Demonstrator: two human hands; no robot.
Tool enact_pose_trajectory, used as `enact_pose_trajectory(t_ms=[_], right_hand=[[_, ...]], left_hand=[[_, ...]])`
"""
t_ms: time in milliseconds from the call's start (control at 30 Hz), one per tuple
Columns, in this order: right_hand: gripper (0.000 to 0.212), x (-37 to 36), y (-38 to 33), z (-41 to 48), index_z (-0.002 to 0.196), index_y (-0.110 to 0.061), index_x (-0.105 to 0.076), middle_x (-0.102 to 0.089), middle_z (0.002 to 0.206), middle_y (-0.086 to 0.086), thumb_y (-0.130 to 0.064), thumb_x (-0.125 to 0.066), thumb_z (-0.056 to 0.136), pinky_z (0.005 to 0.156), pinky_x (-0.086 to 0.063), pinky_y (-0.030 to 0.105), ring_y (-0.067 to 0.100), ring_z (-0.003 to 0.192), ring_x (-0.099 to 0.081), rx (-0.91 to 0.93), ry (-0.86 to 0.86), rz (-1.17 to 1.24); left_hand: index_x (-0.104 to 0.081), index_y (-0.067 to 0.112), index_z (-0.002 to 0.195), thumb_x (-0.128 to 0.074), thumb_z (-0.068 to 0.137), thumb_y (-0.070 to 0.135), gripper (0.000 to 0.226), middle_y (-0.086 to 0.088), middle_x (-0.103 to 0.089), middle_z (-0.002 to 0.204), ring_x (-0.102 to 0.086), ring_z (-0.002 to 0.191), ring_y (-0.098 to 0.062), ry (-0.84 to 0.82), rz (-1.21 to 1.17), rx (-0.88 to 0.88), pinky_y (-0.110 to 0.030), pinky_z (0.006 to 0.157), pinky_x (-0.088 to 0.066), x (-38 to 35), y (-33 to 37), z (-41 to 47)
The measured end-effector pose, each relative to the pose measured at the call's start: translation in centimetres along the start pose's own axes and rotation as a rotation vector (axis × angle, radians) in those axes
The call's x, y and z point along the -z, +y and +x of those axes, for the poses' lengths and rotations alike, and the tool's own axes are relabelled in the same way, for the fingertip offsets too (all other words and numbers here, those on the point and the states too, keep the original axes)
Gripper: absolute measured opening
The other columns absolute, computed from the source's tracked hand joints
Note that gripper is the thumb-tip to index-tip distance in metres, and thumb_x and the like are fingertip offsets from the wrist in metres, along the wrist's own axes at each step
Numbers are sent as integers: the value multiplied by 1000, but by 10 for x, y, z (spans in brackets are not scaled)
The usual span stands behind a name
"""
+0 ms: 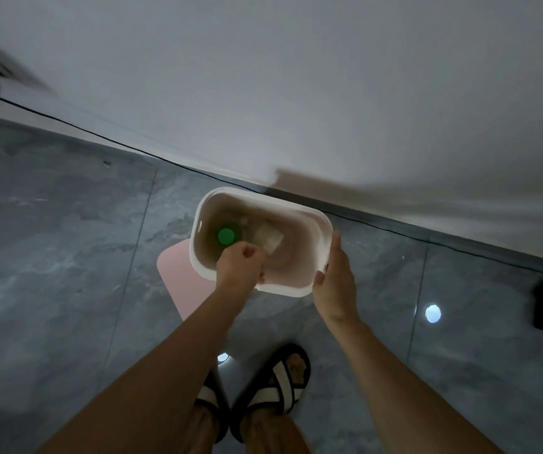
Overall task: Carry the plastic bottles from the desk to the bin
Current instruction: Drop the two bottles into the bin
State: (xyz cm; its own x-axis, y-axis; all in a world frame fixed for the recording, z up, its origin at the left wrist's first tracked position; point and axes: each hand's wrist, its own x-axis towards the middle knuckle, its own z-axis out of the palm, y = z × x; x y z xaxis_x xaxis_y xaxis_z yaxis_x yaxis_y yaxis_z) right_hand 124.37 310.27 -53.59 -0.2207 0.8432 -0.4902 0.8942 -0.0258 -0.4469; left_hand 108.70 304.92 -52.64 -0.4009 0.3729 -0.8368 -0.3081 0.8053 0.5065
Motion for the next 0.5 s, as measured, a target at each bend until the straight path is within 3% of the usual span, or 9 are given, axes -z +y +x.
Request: enact_pose_trajectory(t_ms=[67,167,300,500], right_hand=[[73,19,-14,-22,150,-16,-9,-32,149,13,-1,-47,90,95,-47,44,30,127,-45,18,-63,-63],[66,47,-37,-64,149,-16,-17,-31,150,10,0,-45,91,97,-45,41,27,128,-44,64,-134,-126],[54,82,-71,-129,146,-14,-27,-39,146,10,-3,-38,95,102,-40,35,25,126,-46,39,-248,-99],[44,128,-115,-233,139,-11,-41,-47,141,10,-6,-41,95,103,-37,29,22,124,-48,103,-406,-148]], left_hand=[[-64,16,81,-57,85,12,9,-9,-69,80,-67,76,-28,42,151,-85,-44,81,-58,21,-3,-33],[-66,10,88,-58,84,13,10,-14,-72,88,-67,85,-35,60,244,-110,-47,81,-56,54,-9,-84],[-66,13,89,-60,83,16,9,-9,-70,87,-60,76,-21,81,384,-115,-28,69,-46,100,-15,-161],[-64,9,89,-57,89,18,11,-9,-68,86,-61,78,-19,114,418,-94,-23,64,-38,159,-17,-279]])
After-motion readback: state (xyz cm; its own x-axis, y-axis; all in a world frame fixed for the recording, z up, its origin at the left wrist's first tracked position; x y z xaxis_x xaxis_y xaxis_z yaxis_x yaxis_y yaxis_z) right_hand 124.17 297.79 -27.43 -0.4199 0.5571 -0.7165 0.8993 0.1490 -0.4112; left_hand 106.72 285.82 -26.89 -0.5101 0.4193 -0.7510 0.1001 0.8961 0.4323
